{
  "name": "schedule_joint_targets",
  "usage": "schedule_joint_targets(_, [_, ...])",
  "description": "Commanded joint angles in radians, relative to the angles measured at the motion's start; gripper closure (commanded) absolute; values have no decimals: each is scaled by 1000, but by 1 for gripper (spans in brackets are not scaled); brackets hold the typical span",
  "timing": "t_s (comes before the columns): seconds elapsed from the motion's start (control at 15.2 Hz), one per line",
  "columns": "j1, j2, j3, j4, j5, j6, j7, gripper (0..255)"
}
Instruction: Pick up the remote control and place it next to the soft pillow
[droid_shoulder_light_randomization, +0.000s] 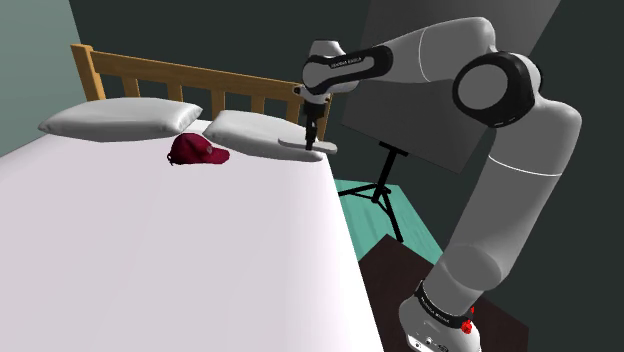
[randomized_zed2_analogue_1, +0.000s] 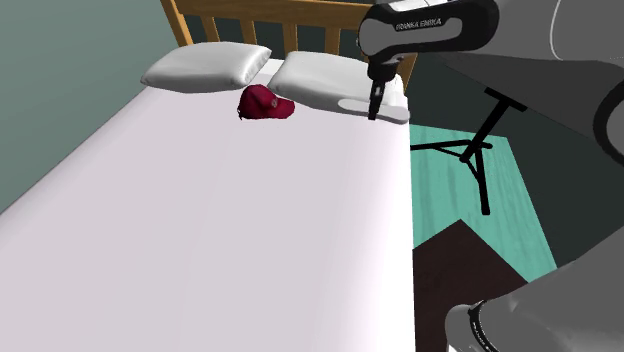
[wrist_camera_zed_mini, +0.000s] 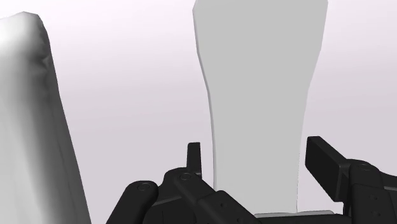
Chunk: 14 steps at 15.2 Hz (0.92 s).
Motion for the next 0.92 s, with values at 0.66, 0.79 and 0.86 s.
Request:
schedule_joint_targets(0.66, [-90, 62, -61, 19, 20, 44, -158, 255])
schedule_joint_targets(0.79, [-90, 70, -60, 3, 21, 69, -158, 255])
schedule_joint_targets(0.86, [-90, 74, -60, -5, 22, 81, -158, 255])
